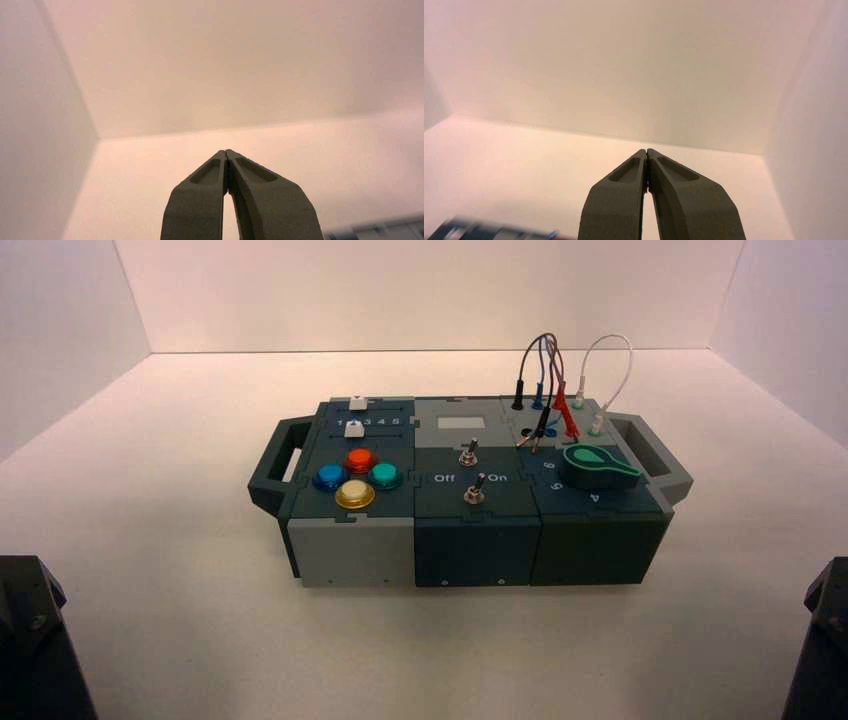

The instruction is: Push the red button with the right gripper.

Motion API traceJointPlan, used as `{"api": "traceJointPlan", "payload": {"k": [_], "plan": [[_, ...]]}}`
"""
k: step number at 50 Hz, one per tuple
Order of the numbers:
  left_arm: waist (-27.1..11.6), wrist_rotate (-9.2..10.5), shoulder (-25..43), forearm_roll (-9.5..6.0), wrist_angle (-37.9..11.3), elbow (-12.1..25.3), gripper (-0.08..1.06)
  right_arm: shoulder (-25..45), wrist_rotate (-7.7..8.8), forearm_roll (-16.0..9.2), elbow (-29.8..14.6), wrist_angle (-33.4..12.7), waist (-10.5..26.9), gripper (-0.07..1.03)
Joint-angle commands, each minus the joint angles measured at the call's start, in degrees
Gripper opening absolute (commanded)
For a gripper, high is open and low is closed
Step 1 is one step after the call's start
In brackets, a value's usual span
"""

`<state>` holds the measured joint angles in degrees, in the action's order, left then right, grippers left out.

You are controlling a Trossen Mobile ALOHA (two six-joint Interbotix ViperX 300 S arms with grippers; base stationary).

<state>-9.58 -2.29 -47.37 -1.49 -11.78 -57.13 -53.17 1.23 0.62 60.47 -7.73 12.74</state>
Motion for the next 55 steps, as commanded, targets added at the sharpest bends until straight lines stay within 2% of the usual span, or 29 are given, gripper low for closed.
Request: {"api": "traceJointPlan", "payload": {"k": [1, 6, 13, 18, 24, 36, 42, 55], "plan": [[-2.9, -0.26, 1.7, 0.0, -5.3, 4.3, -0.03, 2.2, 0.18, 0.1, -4.6, -4.7, 2.7, -0.02], [-5.4, -0.26, 2.5, -0.09, -9.5, 6.1, -0.03, 3.8, 0.09, 0.0, -6.6, -8.8, 4.3, -0.02], [-9.4, -0.26, 2.9, -0.09, -16.3, 8.3, -0.03, 7.1, 0.09, -0.2, -10.4, -17.1, 7.3, -0.02], [-11.3, -0.26, 3.0, -0.88, -21.0, 9.1, -0.03, 9.1, 0.09, -0.4, -12.6, -22.7, 9.4, -0.02], [-12.5, -0.26, 3.1, -2.02, -25.8, 9.6, -0.03, 10.8, 0.18, -0.6, -14.2, -27.1, 12.6, -0.02], [-13.3, -0.97, 3.2, -3.43, -33.8, 10.3, -0.03, 14.3, 0.26, -0.8, -16.5, -33.5, 18.6, -0.02], [-13.4, -3.08, 3.3, -4.31, -37.1, 10.8, -0.03, 16.2, 0.79, -0.8, -17.1, -35.2, 21.5, -0.02], [-13.4, -6.06, 4.6, -4.75, -43.3, 12.0, -0.03, 20.3, 2.37, -0.8, -17.9, -36.6, 26.0, -0.02]]}}
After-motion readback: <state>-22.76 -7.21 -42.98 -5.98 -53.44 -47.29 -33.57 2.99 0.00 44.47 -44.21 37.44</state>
